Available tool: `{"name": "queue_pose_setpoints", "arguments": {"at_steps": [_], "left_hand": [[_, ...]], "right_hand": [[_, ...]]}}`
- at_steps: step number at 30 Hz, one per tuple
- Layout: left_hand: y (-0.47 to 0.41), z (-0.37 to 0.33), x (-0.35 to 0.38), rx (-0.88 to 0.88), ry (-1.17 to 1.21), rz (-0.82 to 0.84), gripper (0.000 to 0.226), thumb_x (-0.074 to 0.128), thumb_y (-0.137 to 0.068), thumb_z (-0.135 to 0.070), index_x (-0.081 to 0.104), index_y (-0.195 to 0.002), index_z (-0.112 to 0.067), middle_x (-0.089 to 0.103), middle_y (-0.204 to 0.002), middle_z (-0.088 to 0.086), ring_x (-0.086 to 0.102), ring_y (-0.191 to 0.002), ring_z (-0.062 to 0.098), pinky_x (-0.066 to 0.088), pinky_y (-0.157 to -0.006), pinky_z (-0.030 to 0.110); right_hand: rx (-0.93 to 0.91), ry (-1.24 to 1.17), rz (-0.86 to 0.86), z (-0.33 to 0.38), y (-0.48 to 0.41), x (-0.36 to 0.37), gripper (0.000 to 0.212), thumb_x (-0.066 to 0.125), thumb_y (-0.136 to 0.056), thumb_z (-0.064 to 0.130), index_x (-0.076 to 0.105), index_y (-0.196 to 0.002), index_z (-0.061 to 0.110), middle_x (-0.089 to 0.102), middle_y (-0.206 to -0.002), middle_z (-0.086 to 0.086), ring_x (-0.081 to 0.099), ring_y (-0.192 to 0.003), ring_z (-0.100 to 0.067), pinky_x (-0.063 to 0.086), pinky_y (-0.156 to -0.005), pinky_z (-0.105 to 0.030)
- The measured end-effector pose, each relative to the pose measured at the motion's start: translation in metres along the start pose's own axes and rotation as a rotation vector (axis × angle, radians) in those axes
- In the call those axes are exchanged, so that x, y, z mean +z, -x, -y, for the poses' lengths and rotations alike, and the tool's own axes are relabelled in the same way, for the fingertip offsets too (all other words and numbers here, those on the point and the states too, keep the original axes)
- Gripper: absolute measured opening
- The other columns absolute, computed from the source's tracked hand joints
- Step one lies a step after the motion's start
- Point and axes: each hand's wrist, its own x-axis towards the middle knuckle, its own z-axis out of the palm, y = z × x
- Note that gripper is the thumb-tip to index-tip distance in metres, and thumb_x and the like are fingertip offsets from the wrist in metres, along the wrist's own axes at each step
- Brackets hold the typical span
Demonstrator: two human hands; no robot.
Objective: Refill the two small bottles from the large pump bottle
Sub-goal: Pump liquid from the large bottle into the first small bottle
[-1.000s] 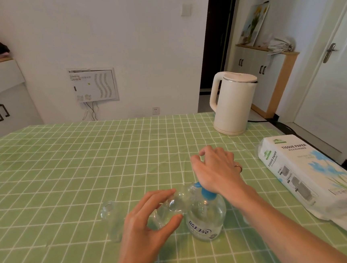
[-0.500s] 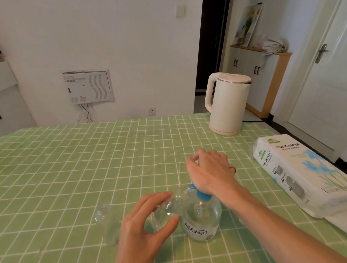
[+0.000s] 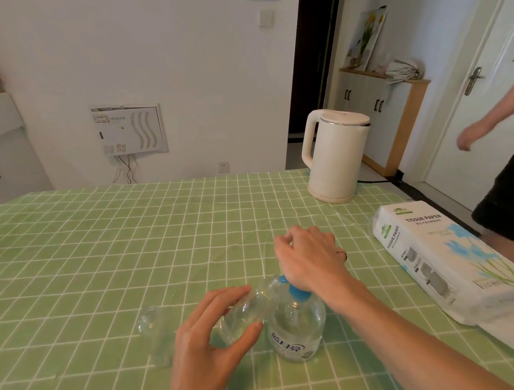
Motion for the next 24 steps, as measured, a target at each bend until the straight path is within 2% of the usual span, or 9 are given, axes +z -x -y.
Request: {"name": "queue_pose_setpoints", "arguments": {"at_steps": [12,24], "left_hand": [[-0.0005,-0.0008,-0.0013,-0.008,0.008,0.009,0.046,0.079,-0.081,-0.040,0.073,-0.123,-0.025,0.074,-0.116,-0.018,0.072,-0.106,0.008,0.054,-0.089,0.016],[-0.0002,0.0008,-0.0011,-0.005,0.005,0.009,0.046,0.080,-0.081,-0.040,0.073,-0.124,-0.026,0.073,-0.117,-0.019,0.072,-0.107,0.007,0.054,-0.090,0.014]], "right_hand": [[-0.018,-0.029,-0.034,0.0015,0.0022,-0.0066,0.041,0.032,-0.108,0.045,0.061,-0.126,0.022,0.055,-0.137,-0.007,0.040,-0.138,-0.031,0.032,-0.119,-0.059],[-0.009,-0.018,-0.030,0.0019,0.0039,-0.0061,0.046,0.032,-0.109,0.046,0.047,-0.145,0.021,0.038,-0.160,-0.010,0.024,-0.152,-0.030,0.021,-0.126,-0.058]]}}
